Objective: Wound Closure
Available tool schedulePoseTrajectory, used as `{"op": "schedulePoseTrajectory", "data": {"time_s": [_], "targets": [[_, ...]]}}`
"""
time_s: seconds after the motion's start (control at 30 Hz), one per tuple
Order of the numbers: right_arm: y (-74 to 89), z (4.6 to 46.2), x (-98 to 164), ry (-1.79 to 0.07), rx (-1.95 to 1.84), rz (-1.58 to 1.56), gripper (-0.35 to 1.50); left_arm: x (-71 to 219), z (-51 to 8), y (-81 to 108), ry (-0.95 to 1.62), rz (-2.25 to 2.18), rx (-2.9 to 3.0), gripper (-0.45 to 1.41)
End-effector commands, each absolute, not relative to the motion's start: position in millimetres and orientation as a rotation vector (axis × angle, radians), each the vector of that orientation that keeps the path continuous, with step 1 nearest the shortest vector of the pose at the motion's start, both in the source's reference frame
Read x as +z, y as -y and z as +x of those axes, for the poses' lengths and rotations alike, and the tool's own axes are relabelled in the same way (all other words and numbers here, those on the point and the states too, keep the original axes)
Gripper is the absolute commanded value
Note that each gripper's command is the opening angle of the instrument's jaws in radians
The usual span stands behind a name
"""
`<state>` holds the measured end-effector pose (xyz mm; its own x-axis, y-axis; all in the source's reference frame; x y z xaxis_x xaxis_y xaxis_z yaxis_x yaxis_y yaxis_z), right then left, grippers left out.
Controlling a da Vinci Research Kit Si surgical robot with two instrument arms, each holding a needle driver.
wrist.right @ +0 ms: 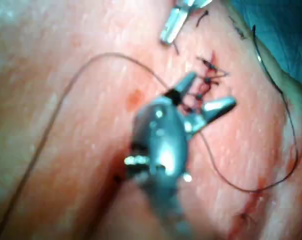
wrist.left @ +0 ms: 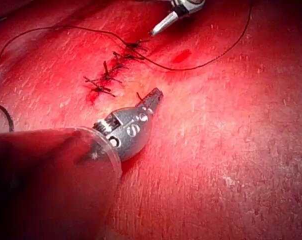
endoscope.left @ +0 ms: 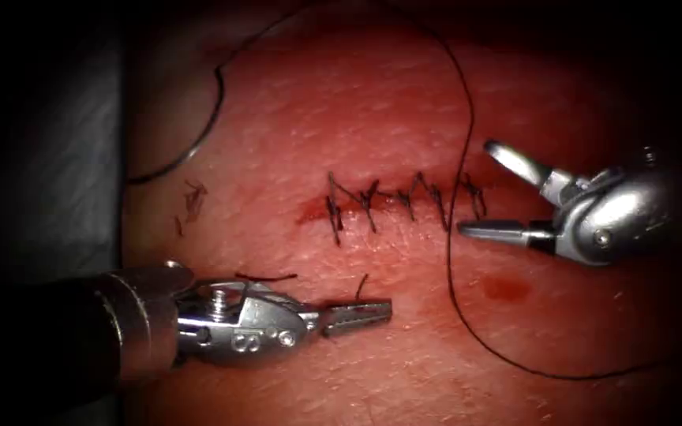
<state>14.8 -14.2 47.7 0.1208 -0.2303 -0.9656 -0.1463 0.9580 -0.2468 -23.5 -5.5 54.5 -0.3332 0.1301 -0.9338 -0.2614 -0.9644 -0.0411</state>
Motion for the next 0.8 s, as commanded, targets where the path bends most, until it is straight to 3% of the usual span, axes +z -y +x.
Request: {"op": "schedulePoseTrajectory", "data": {"time_s": [0.03, 0.07, 0.1, 0.13, 0.23, 0.33, 0.8], "targets": [[15.1, 15.4, 48.0, -1.455, -0.062, -0.309, 1.36, 56.4, -23.3, 6.1, -0.109, -1.637, 2.319, 0.46], [15.1, 15.4, 48.0, -1.455, -0.062, -0.309, 1.36, 56.4, -23.3, 6.1, -0.109, -1.637, 2.319, 0.46], [15.1, 15.4, 47.9, -1.455, -0.062, -0.309, 1.36, 57.3, -22.7, 6.2, -0.071, -1.603, 2.259, 0.62], [15.2, 15.4, 47.9, -1.455, -0.062, -0.309, 1.36, 57.9, -22.3, 6.3, -0.052, -1.578, 2.221, 0.64], [15.3, 15.4, 47.7, -1.45, -0.054, -0.306, 1.36, 59.6, -20.8, 6.3, -0.033, -1.525, 2.141, 0.47], [15.4, 15.4, 47.5, -1.448, -0.053, -0.307, 1.36, 60.4, -19.2, 6.4, -0.03, -1.497, 2.123, 0.61], [15.2, 15.1, 46.9, -1.448, -0.047, -0.306, 1.35, 51.8, -14.2, 10.4, -0.002, -1.498, 2.142, 0.61]]}}
